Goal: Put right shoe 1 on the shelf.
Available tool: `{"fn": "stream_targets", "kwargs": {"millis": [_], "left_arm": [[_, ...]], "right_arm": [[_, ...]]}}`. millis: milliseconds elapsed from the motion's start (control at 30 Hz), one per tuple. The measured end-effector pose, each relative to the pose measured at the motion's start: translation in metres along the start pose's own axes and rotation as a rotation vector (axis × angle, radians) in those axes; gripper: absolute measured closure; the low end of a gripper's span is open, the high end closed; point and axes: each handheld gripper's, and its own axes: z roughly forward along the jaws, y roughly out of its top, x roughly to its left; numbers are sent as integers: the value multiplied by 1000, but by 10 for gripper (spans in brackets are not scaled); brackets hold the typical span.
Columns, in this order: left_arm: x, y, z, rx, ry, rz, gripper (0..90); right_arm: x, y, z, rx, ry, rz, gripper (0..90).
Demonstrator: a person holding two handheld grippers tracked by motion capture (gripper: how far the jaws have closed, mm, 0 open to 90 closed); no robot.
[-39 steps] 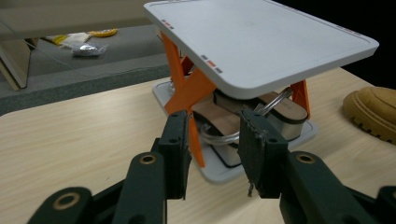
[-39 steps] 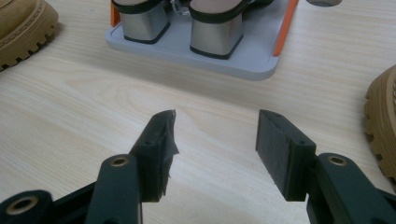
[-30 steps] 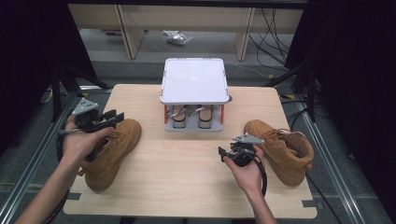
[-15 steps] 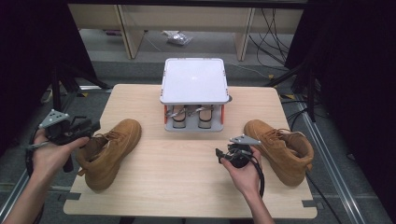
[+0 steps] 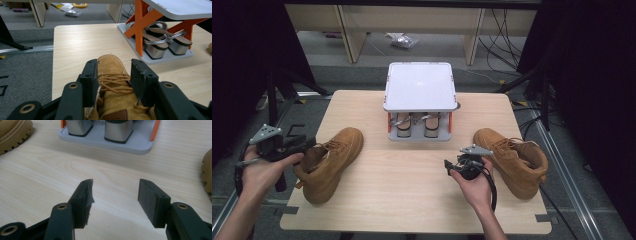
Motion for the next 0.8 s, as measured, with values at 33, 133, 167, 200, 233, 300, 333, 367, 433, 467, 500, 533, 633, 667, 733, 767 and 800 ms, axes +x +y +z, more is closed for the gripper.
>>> {"fn": "stream_targets", "kwargs": {"millis": [33, 133, 167, 200, 233, 300, 333, 367, 433, 467, 500, 533, 633, 667, 733, 767, 800], "left_arm": [[1, -1, -1, 0, 1, -2, 569], [5, -4, -4, 11, 6, -2, 565], [6, -4, -5, 15, 8, -5, 564], [8, -5, -6, 18, 10, -5, 563], [9, -6, -6, 22, 13, -9, 561], [12, -10, -5, 42, 11, -20, 558], [13, -12, -4, 39, 1, -36, 558], [14, -14, -2, 48, -2, -45, 557], [15, -16, -2, 87, 8, -45, 560], [16, -17, -1, 94, 10, -53, 559], [16, -18, 1, 96, 5, -59, 556], [17, -19, 1, 109, 5, -64, 554], [18, -22, 3, 136, 11, -64, 545], [18, -23, 4, 146, 14, -65, 545], [19, -25, 5, 158, 13, -77, 546], [20, -25, 6, 166, 13, -72, 547], [20, -27, 7, 174, 15, -77, 552]], "right_arm": [[0, 0, 0, -7, -6, -10, 462], [1, 0, 0, -13, 2, -11, 461], [2, 0, 0, -5, -1, 4, 461], [2, -1, 0, 1, -5, 1, 461], [3, -1, 1, 2, 0, 6, 461], [3, -2, 3, 8, 0, -1, 460], [3, -2, 3, 12, 5, 2, 460], [3, -2, 3, 16, -1, 0, 459], [4, -3, 4, 12, 10, 1, 458], [3, -3, 5, 8, 5, -11, 458], [4, -3, 5, 18, 10, 0, 458], [3, -3, 5, 17, 8, -5, 457], [4, -4, 4, 29, -1, -8, 456], [6, -5, 5, 22, 8, 17, 456], [4, -4, 5, 21, 13, -2, 455], [4, -4, 5, 23, 13, -2, 455], [4, -4, 5, 24, 13, -1, 454]]}}
